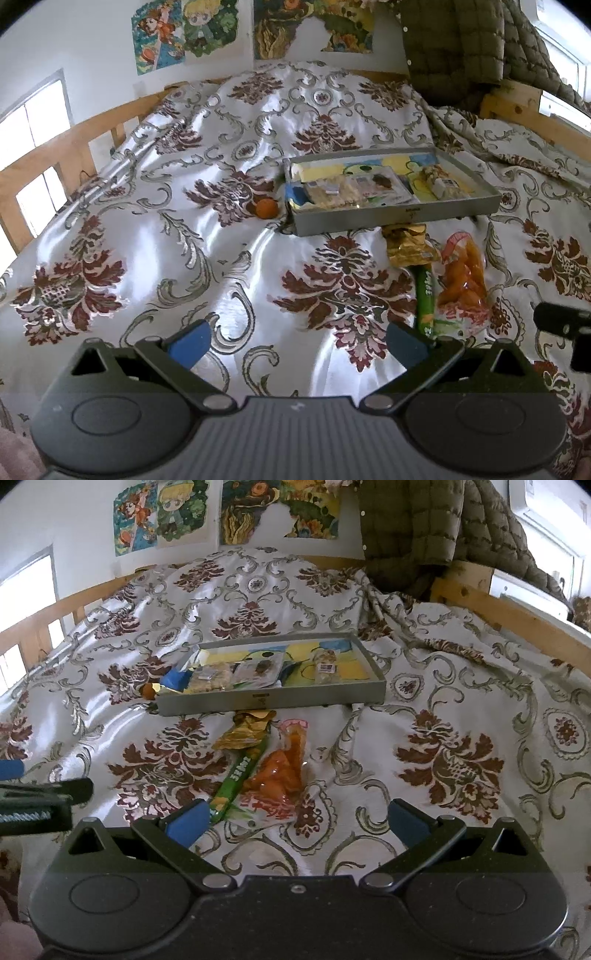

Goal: Organize snacks
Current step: 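Move the left tool toward the green stick while the right tool approaches the orange bag, then lower the left tool over the green stick while the right tool lowers onto the orange bag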

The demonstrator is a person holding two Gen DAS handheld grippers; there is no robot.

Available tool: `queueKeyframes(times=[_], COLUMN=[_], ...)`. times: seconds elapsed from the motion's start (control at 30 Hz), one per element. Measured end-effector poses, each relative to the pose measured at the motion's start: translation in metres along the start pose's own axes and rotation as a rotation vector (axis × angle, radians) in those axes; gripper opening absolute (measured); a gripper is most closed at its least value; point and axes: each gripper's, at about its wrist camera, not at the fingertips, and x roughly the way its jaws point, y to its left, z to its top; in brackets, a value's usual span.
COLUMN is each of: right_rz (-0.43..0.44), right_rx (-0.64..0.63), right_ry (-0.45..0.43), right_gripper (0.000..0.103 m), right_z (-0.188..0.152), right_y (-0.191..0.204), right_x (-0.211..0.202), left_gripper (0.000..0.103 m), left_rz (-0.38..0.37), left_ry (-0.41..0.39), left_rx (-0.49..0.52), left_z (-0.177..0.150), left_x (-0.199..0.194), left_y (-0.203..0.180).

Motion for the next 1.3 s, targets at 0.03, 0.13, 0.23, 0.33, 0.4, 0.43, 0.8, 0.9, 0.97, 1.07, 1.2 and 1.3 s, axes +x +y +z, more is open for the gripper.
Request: queueKeyframes(times=[0.03, 0.13, 0.23, 0.33, 0.4, 0.43, 0.8, 0.9, 0.97, 1.07, 1.2, 1.3], right_rz=[0.009, 0.026, 0.045, 0.088, 0.092, 0.086, 0.152, 0.24, 0.303, 0.361, 0.369, 0.381], right_rx=[0.007, 0.021, 0.036, 0.081, 0.089, 0.084, 0.111, 0.15, 0.162, 0.139, 0.129, 0.125], right_ry=[0.0, 0.006, 0.028, 0.065, 0.079, 0.08, 0.101, 0.112, 0.119, 0.13, 0.12, 0.137], right_gripper=[0.102, 0.102, 0.102, 0.102, 0.102, 0.102, 0.102, 0.102, 0.102, 0.102, 0.098, 0.093], right_z=[0.002, 0.01, 0.016, 0.022, 0.026, 0.028, 0.043, 0.044, 0.047, 0.05, 0.051, 0.052], right_y=[0.0, -0.007, -0.013, -0.026, -0.035, -0.038, -0.072, -0.078, -0.079, -0.075, -0.069, -0.066], right_x=[0.001, 0.006, 0.012, 0.021, 0.028, 0.03, 0.074, 0.087, 0.095, 0.106, 0.119, 0.128], left_gripper=[0.103, 0.103, 0.103, 0.103, 0.103, 0.103, 0.103, 0.103, 0.103, 0.103, 0.103, 0.103], left_rz=[-0.006, -0.028, -0.053, -0.088, -0.107, -0.117, -0.252, -0.28, -0.302, -0.328, -0.381, -0.425], left_ry=[0.006, 0.019, 0.019, 0.023, 0.022, 0.021, 0.026, 0.025, 0.026, 0.022, 0.009, 0.016], left_rx=[0.0, 0.005, 0.021, 0.041, 0.067, 0.086, 0.207, 0.283, 0.323, 0.343, 0.352, 0.359], left_z=[0.0, 0.003, 0.007, 0.012, 0.014, 0.016, 0.023, 0.02, 0.017, 0.014, 0.014, 0.014], left_x=[0.003, 0.01, 0.017, 0.026, 0.033, 0.038, 0.086, 0.098, 0.102, 0.104, 0.103, 0.104], left_y=[0.0, 0.0, -0.003, -0.008, -0.013, -0.016, -0.041, -0.05, -0.057, -0.062, -0.066, -0.067])
